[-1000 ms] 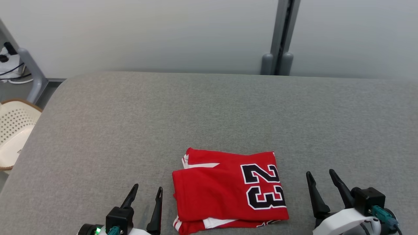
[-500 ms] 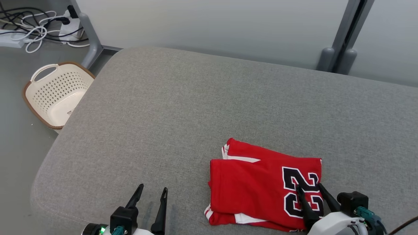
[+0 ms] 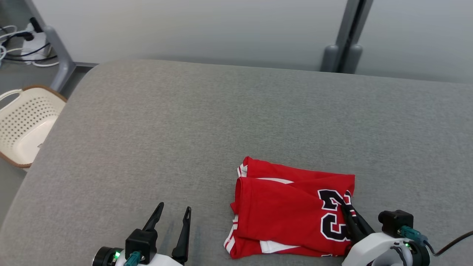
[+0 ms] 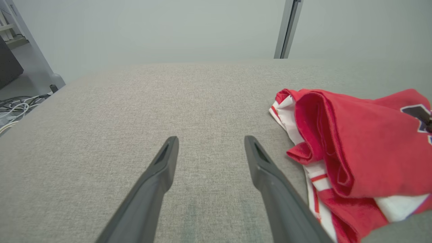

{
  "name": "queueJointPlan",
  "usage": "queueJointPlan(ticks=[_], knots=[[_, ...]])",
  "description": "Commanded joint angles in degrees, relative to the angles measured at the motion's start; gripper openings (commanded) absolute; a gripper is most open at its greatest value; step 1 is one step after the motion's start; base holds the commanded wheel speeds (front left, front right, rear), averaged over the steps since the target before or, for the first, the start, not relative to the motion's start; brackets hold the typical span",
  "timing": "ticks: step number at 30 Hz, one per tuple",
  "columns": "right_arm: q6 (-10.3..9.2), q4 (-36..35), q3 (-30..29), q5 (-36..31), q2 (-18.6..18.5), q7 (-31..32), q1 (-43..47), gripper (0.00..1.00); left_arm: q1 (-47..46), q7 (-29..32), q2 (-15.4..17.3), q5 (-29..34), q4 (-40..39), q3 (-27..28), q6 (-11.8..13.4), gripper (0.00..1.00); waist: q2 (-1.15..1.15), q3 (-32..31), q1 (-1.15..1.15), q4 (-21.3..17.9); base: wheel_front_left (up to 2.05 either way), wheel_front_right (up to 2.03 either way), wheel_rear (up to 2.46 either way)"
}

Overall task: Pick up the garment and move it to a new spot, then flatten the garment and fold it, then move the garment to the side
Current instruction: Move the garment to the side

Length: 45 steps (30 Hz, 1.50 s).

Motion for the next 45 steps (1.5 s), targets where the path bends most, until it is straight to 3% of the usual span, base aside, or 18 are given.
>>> queueJointPlan(ticks=[1,9,15,24,29,37,41,45], knots=[[-0.06,-0.28,-0.67,-0.1,-0.69,0.05,-0.27,0.0,-0.86,-0.24,0.21,0.21,-0.08,-0.02,-0.1,1.0,0.0,0.17,0.0,-3.12,0.0,0.0,0.0],[-0.04,-1.38,-1.73,-0.56,-0.62,0.05,-0.51,0.0,-1.59,-0.24,0.2,0.66,0.34,-0.18,-0.78,1.0,0.0,0.1,0.0,-16.11,0.0,0.0,0.0],[-0.04,-2.1,-1.31,0.89,-0.59,0.04,-1.09,0.0,-3.33,-0.24,0.23,1.44,0.01,-0.36,-1.48,1.0,0.0,1.73,0.0,-28.54,0.0,0.0,0.0],[-0.04,-4.39,0.18,3.51,-0.49,0.04,-1.99,0.0,-5.77,-0.24,0.27,3.33,-0.05,-0.88,-2.31,1.0,0.0,5.29,0.0,-38.81,0.0,0.0,0.0],[-0.04,-6.14,0.04,4.3,-0.47,0.04,-3.77,0.0,-6.98,-0.24,0.29,4.59,-0.46,-0.95,-2.8,1.0,0.0,7.64,0.0,-40.32,0.0,0.0,0.0],[-0.04,-7.77,-4.67,0.02,-0.54,0.04,-10.59,0.0,-8.56,-0.24,0.55,5.94,-1.47,-0.98,-3.63,1.0,0.0,11.21,0.0,-37.12,0.0,0.0,0.0],[-0.04,-6.75,-11.62,-5.33,-0.7,0.05,-16.85,0.0,-9.44,-0.24,0.92,6.79,-2.38,-0.79,-3.74,1.0,0.0,13.15,0.0,-34.03,0.0,0.0,0.0],[-0.04,-3.99,-18.81,-11.45,-3.49,0.04,-22.99,0.0,-10.22,-0.24,1.01,7.33,-3.05,-1.06,-3.93,1.0,0.0,14.23,0.0,-30.49,0.0,0.0,0.0]])
